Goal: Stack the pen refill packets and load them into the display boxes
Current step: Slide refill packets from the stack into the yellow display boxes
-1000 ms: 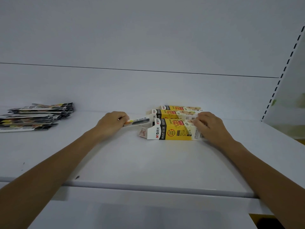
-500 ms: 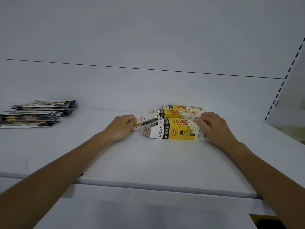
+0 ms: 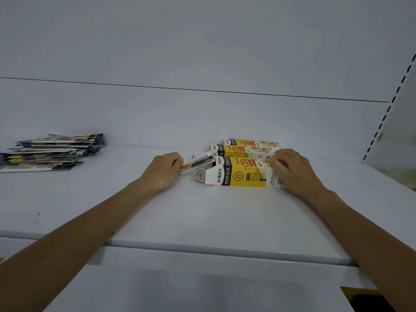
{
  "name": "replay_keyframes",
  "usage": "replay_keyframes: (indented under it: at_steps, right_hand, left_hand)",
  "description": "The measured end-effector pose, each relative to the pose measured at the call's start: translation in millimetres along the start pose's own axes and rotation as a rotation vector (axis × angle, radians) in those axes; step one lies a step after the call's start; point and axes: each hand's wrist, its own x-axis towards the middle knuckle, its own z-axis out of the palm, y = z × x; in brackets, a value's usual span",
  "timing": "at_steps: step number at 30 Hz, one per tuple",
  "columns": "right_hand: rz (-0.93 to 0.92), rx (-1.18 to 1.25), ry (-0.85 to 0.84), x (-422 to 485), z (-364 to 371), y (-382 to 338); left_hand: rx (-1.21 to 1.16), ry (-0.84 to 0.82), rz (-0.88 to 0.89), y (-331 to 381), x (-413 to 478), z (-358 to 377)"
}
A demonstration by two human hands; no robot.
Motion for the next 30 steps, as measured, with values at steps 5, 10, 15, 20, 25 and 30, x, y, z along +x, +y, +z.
replay_keyframes:
  at_steps: [5, 10, 15, 20, 25, 30]
  right_hand:
    - [0.001, 0.001, 0.001, 0, 0, 0]
    - [-0.001, -0.013, -0.007, 0, 0, 0]
    - [0.007, -0.014, -0.023, 0, 0, -1]
    - [0.005, -0.021, -0.019, 0, -2, -5]
    - [0.016, -0.039, -0.017, -2, -1, -9]
    - [0.021, -0.056, -0.024, -3, -2, -10]
  left_hand:
    - [0.018, 0.013, -0.02, -1, -3, 2]
    - [0.054, -0.014, -0.023, 1, -5, 3]
    - [0.027, -0.077, 0.024, 15, -4, 7]
    - [0.046, -0.104, 0.077, 31, 3, 11]
    - [0.104, -0.095, 0.109, 41, 8, 19]
    - [0.182, -0.154, 0.182, 44, 12, 13]
